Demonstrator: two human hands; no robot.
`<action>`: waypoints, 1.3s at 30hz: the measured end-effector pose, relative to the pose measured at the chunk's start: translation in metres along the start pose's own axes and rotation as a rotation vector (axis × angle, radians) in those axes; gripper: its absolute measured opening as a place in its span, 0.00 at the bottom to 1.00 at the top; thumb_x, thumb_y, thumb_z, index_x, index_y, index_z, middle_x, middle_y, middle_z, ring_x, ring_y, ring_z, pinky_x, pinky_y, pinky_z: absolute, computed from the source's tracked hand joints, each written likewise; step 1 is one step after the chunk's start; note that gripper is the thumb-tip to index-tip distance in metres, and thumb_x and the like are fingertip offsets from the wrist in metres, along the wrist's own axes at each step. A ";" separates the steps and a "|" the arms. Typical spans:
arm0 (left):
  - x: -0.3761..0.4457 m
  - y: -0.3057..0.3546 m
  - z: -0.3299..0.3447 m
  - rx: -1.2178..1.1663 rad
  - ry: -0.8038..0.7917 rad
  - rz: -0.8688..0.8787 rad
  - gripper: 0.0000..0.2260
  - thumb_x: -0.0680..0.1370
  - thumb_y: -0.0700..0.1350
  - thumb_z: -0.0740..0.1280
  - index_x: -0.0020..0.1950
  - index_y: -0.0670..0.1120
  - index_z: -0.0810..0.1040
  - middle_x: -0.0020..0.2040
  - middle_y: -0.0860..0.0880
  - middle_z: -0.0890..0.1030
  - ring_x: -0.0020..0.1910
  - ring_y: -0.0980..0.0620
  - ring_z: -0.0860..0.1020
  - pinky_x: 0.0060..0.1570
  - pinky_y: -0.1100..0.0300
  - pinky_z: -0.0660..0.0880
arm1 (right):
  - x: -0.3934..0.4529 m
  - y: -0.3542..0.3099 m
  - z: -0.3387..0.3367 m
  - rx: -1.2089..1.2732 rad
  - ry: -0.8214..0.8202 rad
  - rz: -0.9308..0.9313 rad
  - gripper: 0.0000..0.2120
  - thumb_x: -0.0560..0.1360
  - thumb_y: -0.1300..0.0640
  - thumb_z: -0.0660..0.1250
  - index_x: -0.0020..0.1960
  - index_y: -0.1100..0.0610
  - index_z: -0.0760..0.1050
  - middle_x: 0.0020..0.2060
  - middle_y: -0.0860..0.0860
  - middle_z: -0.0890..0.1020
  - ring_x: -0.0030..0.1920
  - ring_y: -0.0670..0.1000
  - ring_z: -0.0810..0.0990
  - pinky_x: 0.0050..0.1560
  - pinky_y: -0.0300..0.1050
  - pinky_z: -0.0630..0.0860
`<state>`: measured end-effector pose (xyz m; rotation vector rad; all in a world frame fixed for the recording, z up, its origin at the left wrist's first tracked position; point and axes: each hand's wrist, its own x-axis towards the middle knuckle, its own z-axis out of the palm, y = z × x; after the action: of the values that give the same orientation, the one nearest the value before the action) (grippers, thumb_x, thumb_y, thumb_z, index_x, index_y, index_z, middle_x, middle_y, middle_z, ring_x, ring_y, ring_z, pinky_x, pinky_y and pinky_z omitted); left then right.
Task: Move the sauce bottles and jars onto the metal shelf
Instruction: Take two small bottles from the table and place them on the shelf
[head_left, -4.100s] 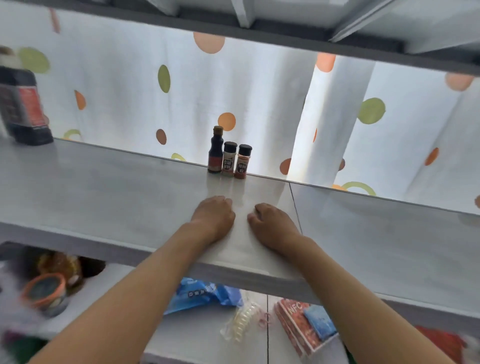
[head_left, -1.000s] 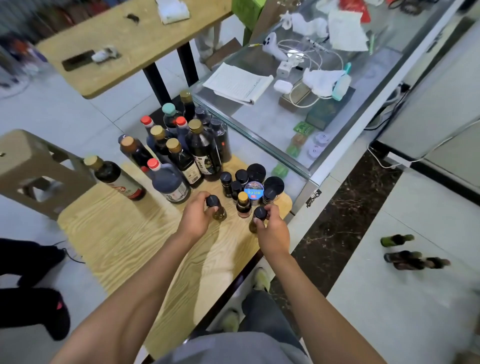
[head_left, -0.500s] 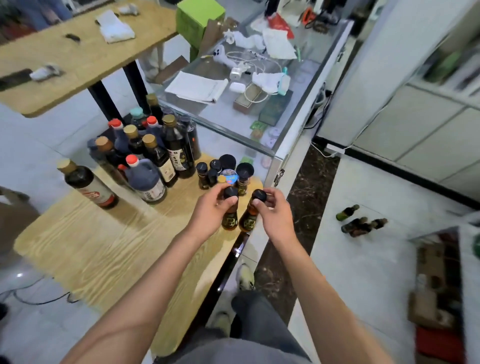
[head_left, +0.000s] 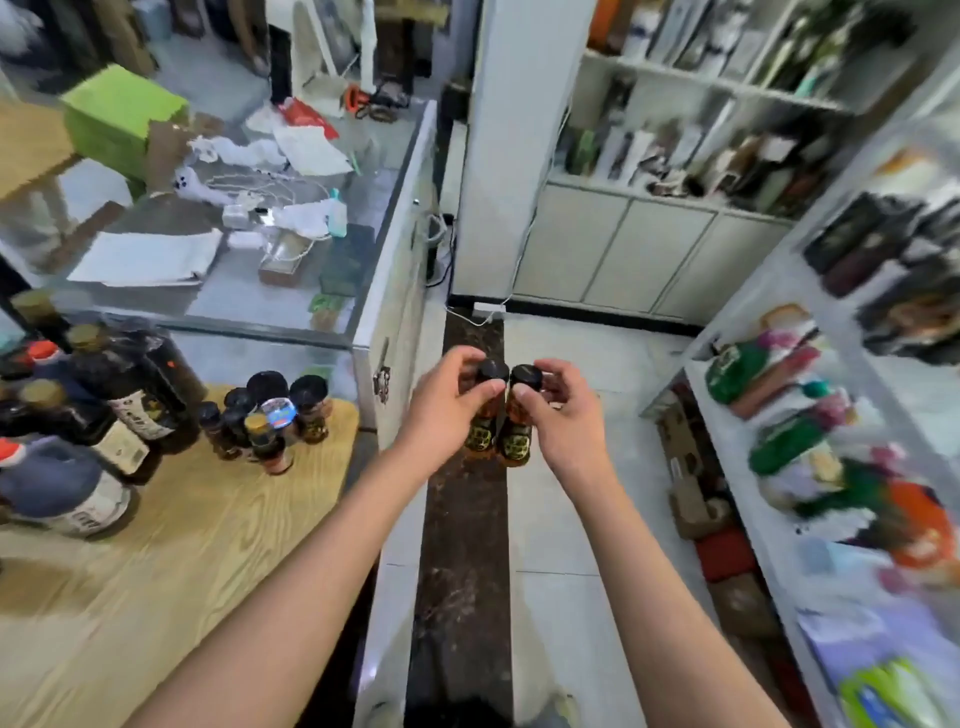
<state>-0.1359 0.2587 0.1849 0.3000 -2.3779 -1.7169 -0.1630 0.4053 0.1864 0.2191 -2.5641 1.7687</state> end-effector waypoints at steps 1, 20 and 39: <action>0.005 0.015 0.014 0.004 -0.023 0.024 0.15 0.76 0.47 0.70 0.62 0.49 0.74 0.52 0.55 0.78 0.52 0.58 0.77 0.54 0.60 0.75 | 0.004 -0.002 -0.018 0.013 0.043 -0.010 0.13 0.75 0.59 0.72 0.58 0.51 0.75 0.49 0.48 0.81 0.48 0.45 0.79 0.47 0.38 0.77; 0.014 0.314 0.415 -0.157 -0.467 0.436 0.12 0.76 0.49 0.70 0.59 0.50 0.78 0.51 0.51 0.82 0.50 0.53 0.81 0.54 0.48 0.79 | 0.022 0.011 -0.483 -0.027 0.708 -0.071 0.11 0.76 0.55 0.71 0.57 0.53 0.76 0.44 0.48 0.84 0.43 0.46 0.82 0.45 0.39 0.77; 0.074 0.482 0.707 -0.393 -0.841 0.609 0.11 0.74 0.49 0.71 0.56 0.50 0.80 0.51 0.50 0.84 0.52 0.52 0.82 0.56 0.42 0.78 | 0.091 0.056 -0.756 -0.255 1.152 -0.064 0.13 0.73 0.54 0.73 0.56 0.54 0.77 0.46 0.48 0.83 0.47 0.45 0.82 0.45 0.38 0.75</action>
<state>-0.4238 1.0303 0.4270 -1.2849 -2.0858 -2.1288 -0.3090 1.1198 0.4137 -0.5508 -1.8131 0.9991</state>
